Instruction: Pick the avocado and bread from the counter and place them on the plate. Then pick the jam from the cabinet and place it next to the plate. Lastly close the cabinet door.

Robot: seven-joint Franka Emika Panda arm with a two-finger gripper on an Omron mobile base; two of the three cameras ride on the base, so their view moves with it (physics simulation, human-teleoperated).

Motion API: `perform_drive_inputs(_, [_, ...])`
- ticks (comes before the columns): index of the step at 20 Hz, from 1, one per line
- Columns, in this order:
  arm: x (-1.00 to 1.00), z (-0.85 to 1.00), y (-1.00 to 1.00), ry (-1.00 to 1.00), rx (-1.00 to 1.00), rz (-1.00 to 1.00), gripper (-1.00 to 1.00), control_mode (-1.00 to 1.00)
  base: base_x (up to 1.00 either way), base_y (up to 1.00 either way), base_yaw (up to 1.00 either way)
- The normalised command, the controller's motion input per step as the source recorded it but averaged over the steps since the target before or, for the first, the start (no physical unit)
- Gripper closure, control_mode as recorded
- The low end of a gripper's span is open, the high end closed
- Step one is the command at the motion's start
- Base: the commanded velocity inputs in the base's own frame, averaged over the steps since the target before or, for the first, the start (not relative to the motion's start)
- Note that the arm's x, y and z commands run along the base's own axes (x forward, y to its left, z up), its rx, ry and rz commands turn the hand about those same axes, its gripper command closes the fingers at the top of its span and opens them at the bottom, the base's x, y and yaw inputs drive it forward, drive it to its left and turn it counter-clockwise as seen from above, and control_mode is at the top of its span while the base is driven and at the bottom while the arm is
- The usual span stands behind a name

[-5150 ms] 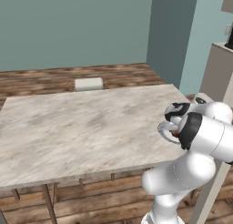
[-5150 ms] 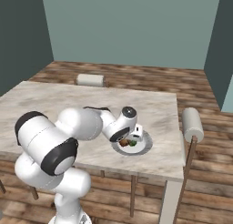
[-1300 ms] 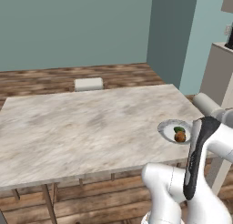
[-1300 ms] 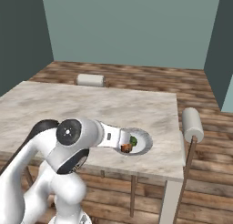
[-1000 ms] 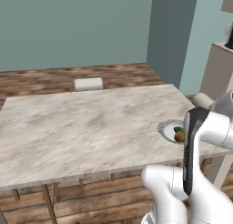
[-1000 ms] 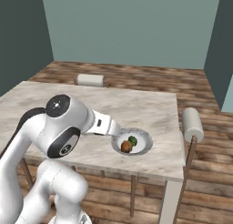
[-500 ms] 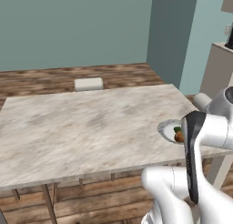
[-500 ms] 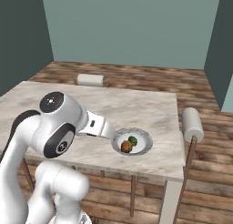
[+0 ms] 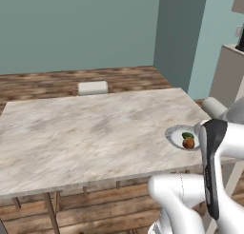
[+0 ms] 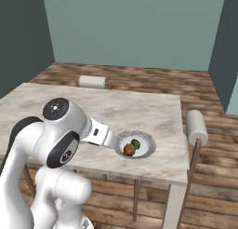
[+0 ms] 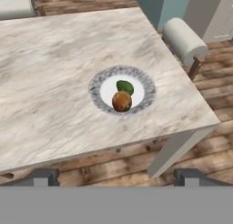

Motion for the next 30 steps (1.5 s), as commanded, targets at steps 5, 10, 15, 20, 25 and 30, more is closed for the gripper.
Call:
perform_drive_inputs(5, [-0.08, 0.05, 0.07, 0.00, 0.00, -0.01, -1.00, -1.00, 0.00, 0.00, 0.00])
perform_drive_inputs(10, [-0.13, 0.11, 0.02, -0.03, 0.00, -0.02, -1.00, -1.00, 0.00, 0.00, 0.00])
perform_drive_inputs(15, [-0.23, 0.11, 0.00, -0.06, 0.00, -0.02, -1.00, -1.00, 0.00, 0.00, 0.00])
perform_drive_inputs(20, [-0.17, 0.02, 0.00, -0.03, 0.00, -0.01, -1.00, 1.00, -0.06, 0.00, -0.01])
perform_drive_inputs(25, [0.00, 0.00, 0.00, 0.00, 0.00, 0.00, -1.00, 1.00, -0.44, 0.00, -0.11])
perform_drive_inputs(30, [0.00, 0.00, 0.00, 0.00, 0.00, 0.00, -1.00, 1.00, -0.51, 0.00, -0.20])
